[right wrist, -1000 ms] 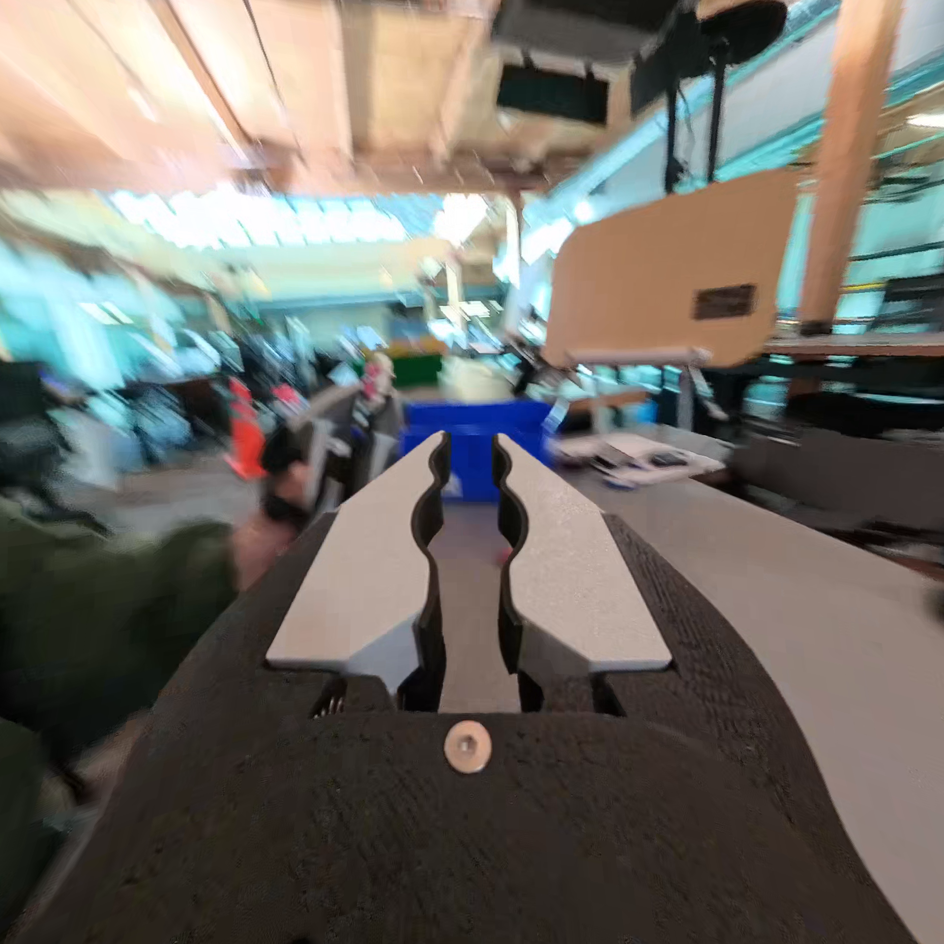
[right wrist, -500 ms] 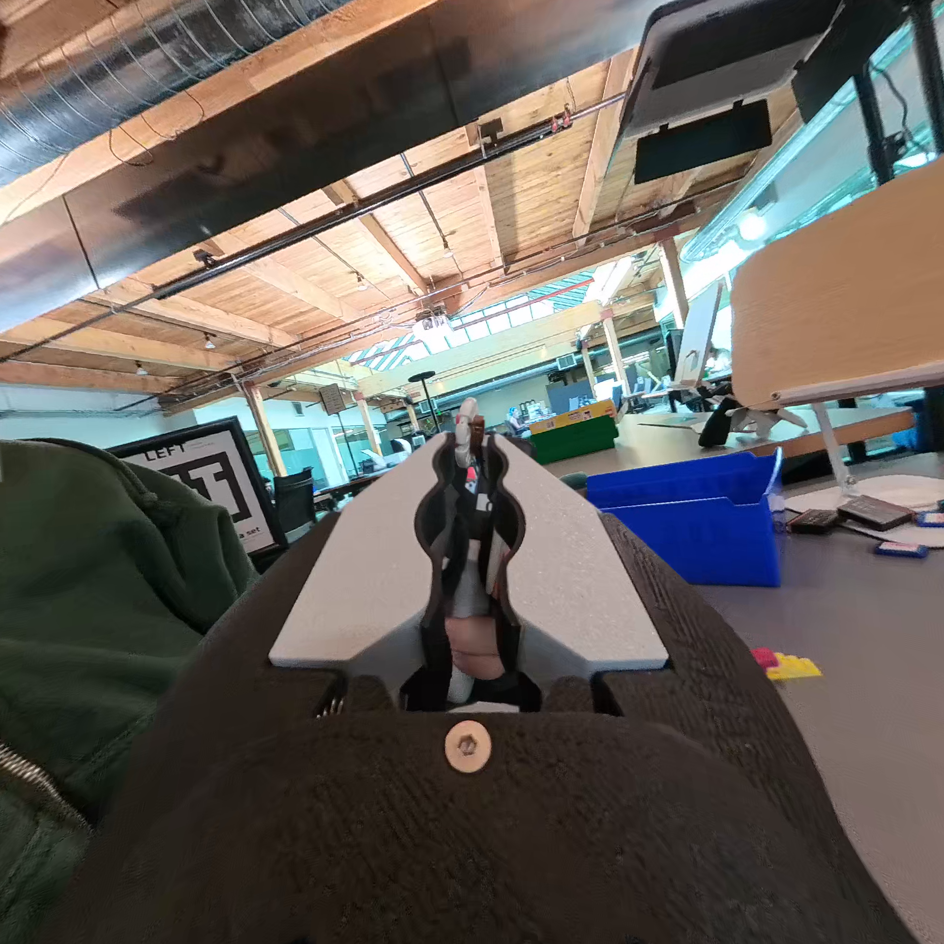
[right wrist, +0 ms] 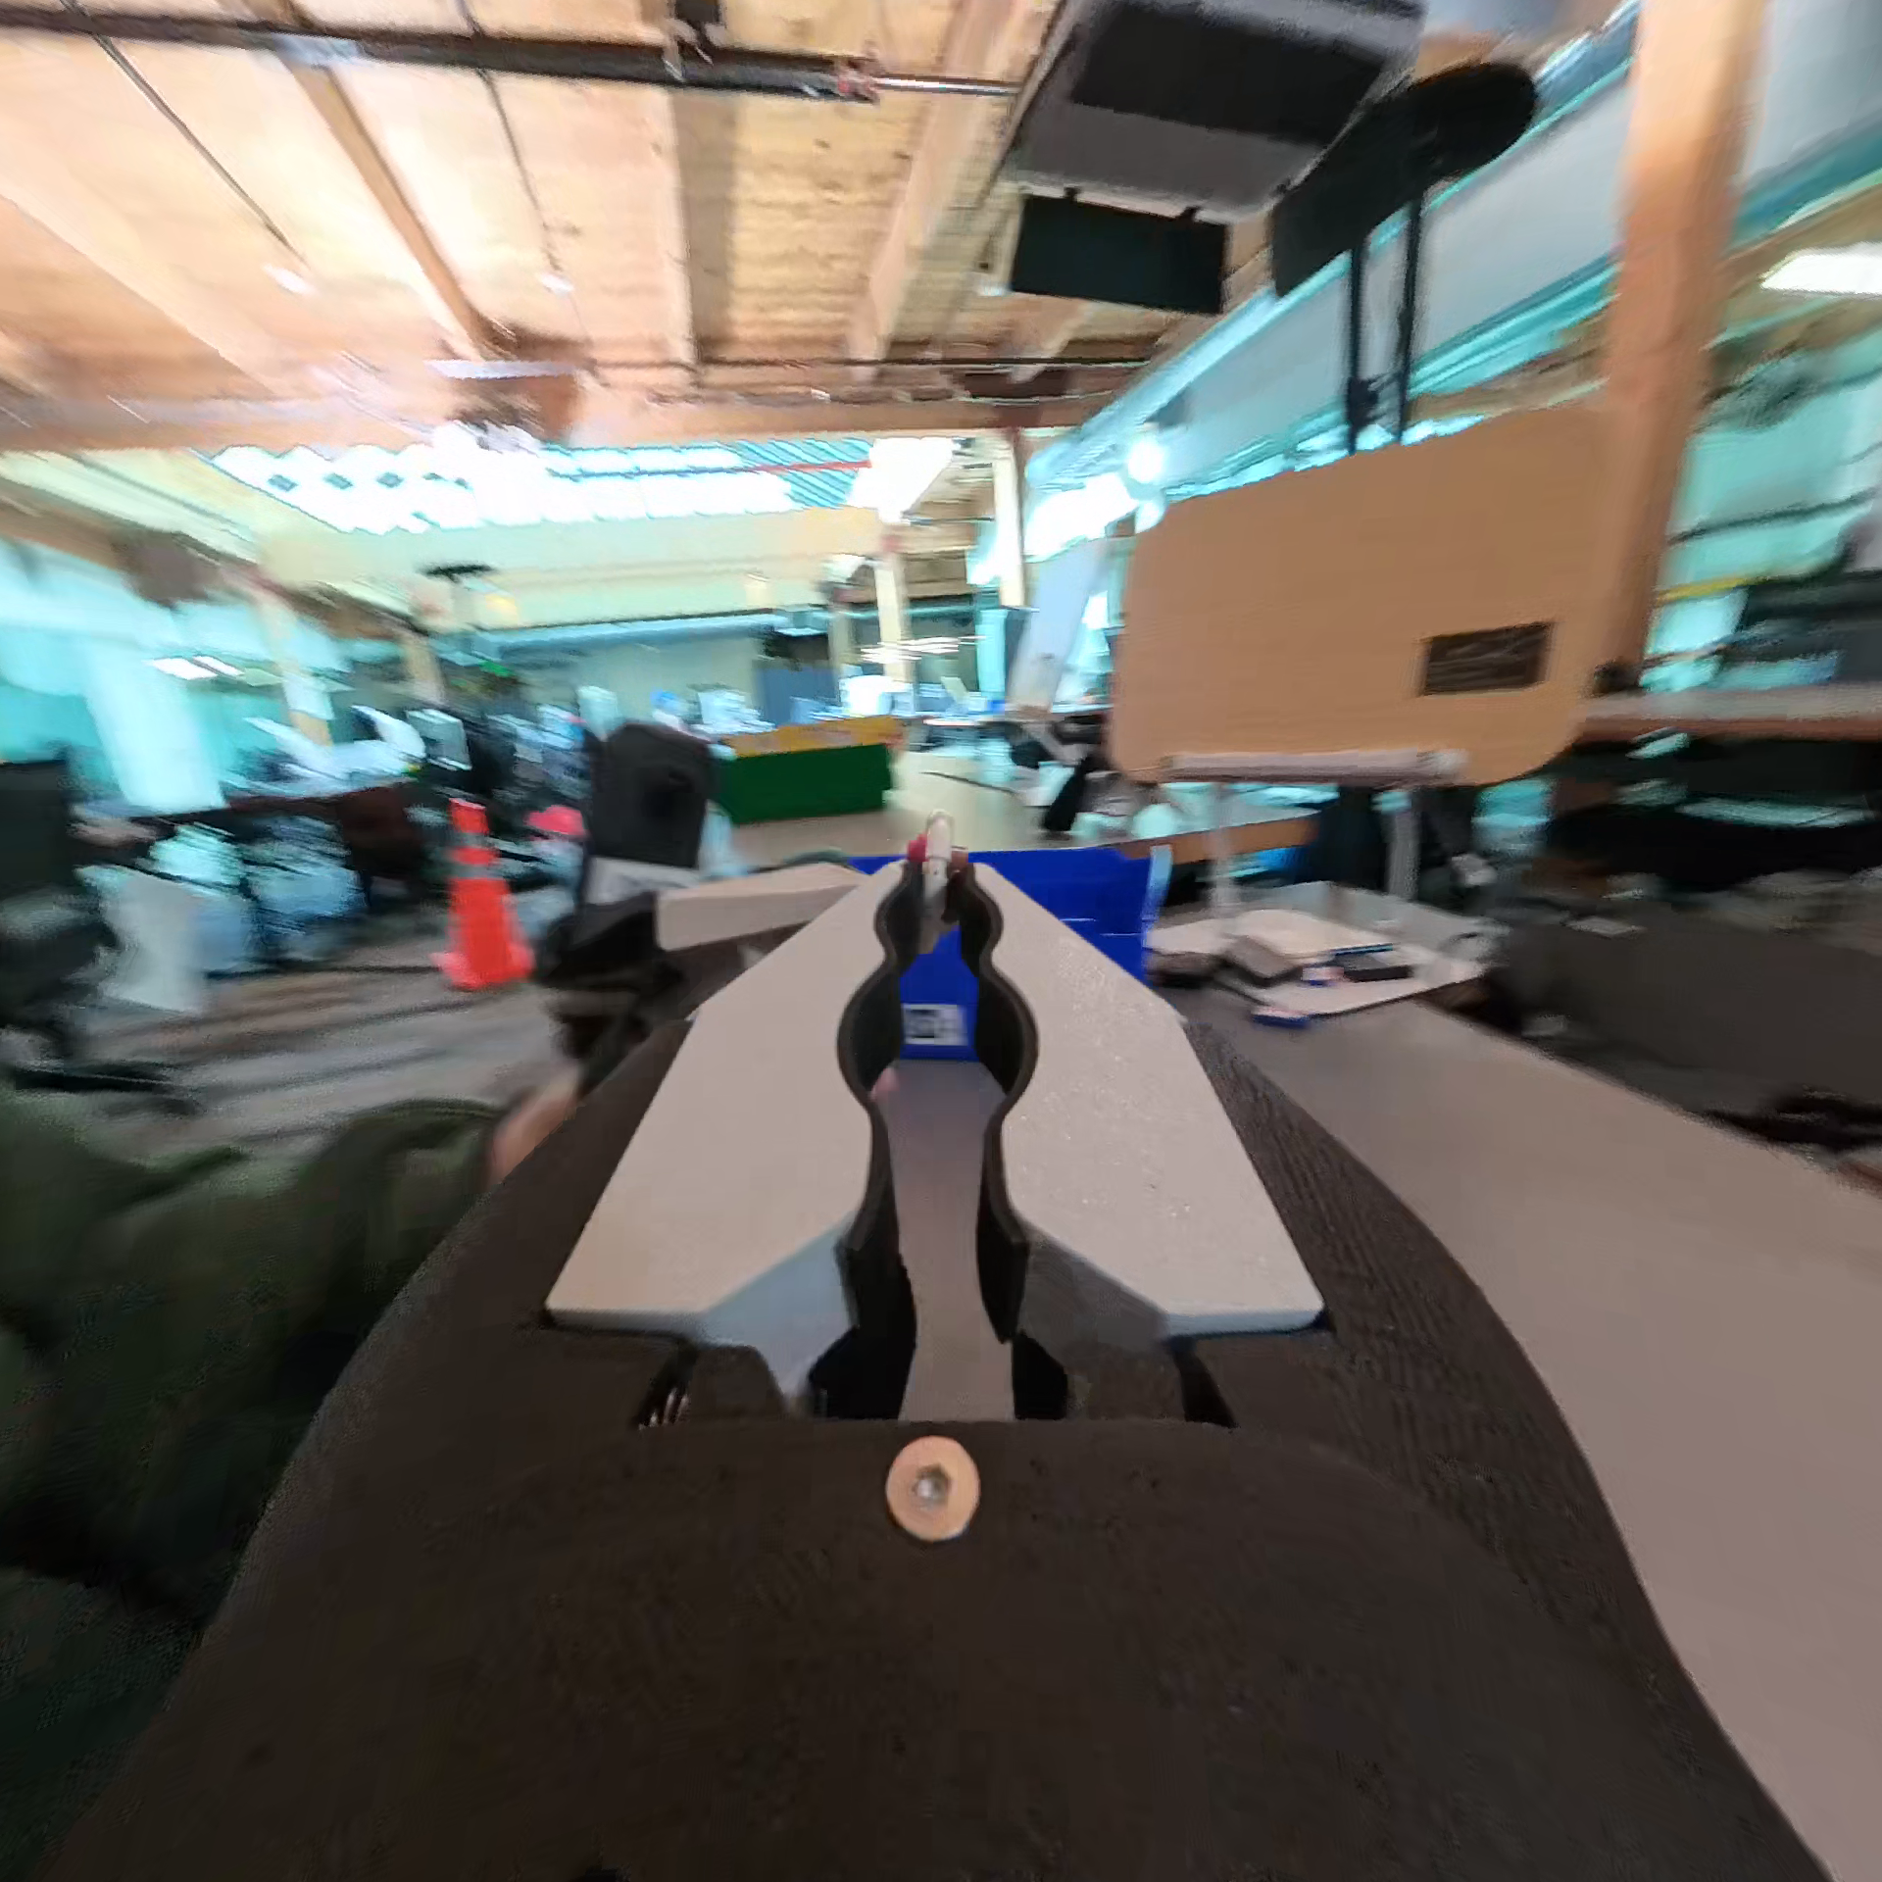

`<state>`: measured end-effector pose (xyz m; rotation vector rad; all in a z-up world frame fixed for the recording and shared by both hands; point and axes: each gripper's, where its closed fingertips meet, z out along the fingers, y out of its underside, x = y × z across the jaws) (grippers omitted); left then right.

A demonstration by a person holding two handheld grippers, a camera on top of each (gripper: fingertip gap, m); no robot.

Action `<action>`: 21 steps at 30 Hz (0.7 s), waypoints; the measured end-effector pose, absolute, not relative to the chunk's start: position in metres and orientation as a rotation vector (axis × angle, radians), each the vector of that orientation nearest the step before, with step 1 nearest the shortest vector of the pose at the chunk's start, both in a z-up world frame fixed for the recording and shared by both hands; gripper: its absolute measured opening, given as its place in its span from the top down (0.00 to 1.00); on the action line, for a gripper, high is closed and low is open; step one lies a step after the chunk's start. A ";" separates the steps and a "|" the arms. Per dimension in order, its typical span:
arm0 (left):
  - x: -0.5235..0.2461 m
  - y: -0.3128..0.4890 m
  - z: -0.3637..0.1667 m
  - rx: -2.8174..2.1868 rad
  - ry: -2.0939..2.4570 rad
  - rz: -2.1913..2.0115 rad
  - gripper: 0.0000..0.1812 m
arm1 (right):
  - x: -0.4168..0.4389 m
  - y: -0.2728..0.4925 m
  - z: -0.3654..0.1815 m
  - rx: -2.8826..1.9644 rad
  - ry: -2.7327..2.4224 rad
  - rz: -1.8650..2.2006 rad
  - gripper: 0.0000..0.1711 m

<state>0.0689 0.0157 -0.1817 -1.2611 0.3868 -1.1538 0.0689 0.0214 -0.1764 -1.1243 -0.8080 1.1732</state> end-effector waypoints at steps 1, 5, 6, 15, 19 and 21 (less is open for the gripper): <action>0.066 0.018 -0.183 -1.276 0.408 -1.015 0.94 | 0.069 0.023 -0.178 -1.117 -0.814 1.111 0.97; 0.070 0.016 -0.194 -1.267 0.713 -0.391 1.00 | 0.070 0.028 -0.184 -1.126 -0.826 1.037 0.97; 0.074 0.012 -0.194 -1.242 0.770 -0.319 1.00 | 0.070 0.029 -0.185 -1.125 -0.830 1.001 0.97; 0.066 0.016 -0.183 -1.276 0.532 -0.738 0.98 | 0.066 0.022 -0.189 -0.992 -0.952 0.545 0.97; 0.069 0.018 -0.189 -1.321 0.537 -0.771 0.97 | 0.066 0.023 -0.190 -0.966 -0.952 0.454 0.97; 0.068 0.019 -0.189 -1.332 0.512 -0.806 0.96 | 0.066 0.023 -0.189 -0.951 -0.948 0.419 0.97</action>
